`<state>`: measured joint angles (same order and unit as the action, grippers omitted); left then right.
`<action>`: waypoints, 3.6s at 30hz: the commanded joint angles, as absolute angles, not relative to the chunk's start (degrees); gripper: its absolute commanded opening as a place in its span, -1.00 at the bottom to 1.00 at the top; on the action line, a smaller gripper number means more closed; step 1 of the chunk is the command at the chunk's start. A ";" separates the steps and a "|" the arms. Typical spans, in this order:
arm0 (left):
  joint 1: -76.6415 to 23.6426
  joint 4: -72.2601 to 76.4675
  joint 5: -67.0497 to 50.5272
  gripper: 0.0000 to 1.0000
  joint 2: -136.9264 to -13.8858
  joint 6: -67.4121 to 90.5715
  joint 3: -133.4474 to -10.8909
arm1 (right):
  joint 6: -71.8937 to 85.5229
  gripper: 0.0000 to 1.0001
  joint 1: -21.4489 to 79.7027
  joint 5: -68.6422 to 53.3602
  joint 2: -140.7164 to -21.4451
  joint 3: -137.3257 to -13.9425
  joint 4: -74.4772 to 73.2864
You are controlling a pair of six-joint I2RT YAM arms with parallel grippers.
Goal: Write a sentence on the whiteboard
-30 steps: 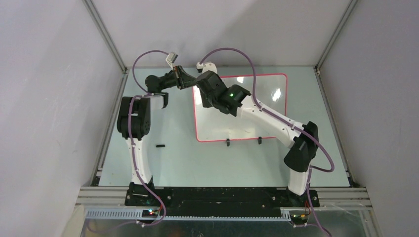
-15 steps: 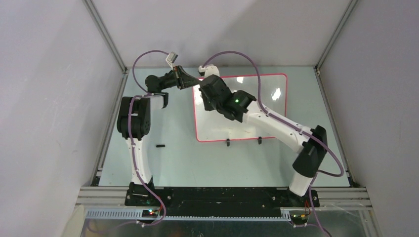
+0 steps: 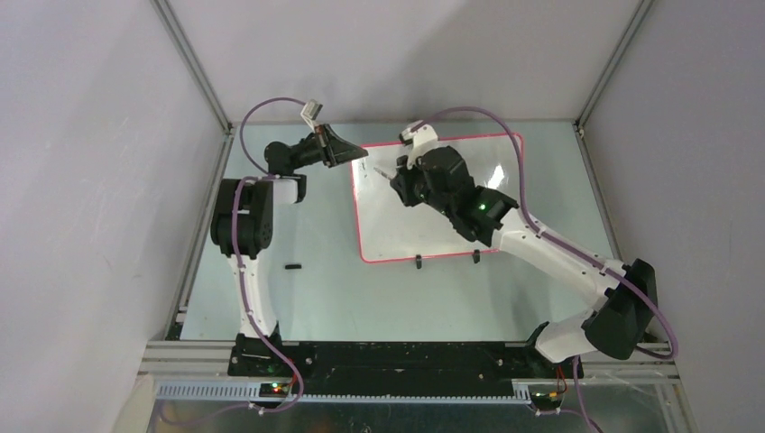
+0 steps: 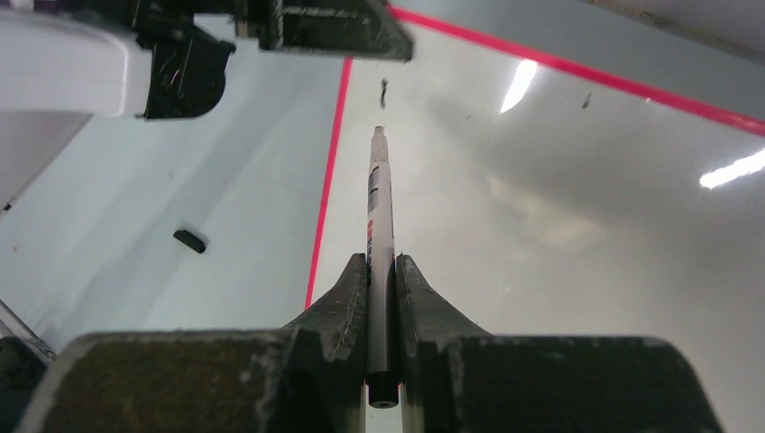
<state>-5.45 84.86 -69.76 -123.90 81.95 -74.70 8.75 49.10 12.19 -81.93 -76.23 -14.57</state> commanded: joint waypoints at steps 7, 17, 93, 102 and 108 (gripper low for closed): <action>-6.12 87.80 -64.26 -1.00 -113.28 74.66 -62.68 | 5.54 -1.00 50.87 8.31 -80.89 -75.46 -8.94; -6.47 87.81 -64.95 -1.00 -112.34 73.31 -62.86 | 3.66 -1.00 52.09 10.95 -81.94 -74.73 -8.92; -7.76 87.80 -65.88 -1.00 -111.62 72.86 -62.93 | 2.25 -1.00 51.65 18.39 -93.04 -87.33 -15.13; -7.76 87.80 -65.87 -1.00 -111.55 72.87 -62.96 | 2.18 -1.00 51.62 18.54 -93.21 -87.35 -16.32; -7.74 87.80 -65.95 -1.00 -111.47 72.91 -62.84 | 2.34 -1.00 51.61 18.52 -93.40 -87.21 -17.09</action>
<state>-6.37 84.71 -64.79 -115.39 74.37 -62.57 2.72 51.90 17.17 -92.73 -84.88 -16.27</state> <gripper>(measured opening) 0.045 0.149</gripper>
